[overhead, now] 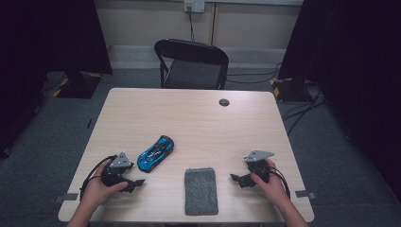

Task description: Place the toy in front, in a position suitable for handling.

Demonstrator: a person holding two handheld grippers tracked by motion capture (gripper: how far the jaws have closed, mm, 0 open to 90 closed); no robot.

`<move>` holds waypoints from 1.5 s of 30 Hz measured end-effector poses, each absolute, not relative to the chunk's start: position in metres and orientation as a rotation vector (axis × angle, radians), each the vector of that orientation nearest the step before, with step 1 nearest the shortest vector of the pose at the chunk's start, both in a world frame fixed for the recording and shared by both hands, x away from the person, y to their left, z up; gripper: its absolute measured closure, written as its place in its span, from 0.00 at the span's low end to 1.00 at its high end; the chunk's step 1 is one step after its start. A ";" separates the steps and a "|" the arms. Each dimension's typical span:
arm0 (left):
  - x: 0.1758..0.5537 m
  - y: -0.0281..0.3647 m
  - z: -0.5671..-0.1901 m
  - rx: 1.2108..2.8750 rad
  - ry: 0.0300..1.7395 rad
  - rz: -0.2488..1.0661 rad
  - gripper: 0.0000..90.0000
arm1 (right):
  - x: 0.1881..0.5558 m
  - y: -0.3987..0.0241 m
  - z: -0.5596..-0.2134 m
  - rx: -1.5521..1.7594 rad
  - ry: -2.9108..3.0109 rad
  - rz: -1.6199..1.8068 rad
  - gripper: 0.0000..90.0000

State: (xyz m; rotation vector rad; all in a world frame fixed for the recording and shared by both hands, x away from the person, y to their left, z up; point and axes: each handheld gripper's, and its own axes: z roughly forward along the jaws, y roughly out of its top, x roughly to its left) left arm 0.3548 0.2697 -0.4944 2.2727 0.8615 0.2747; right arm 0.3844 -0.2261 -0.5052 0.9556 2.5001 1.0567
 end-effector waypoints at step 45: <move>0.433 0.211 -0.479 2.198 0.922 0.311 0.19 | 0.386 -0.225 -0.505 0.954 2.502 1.052 0.06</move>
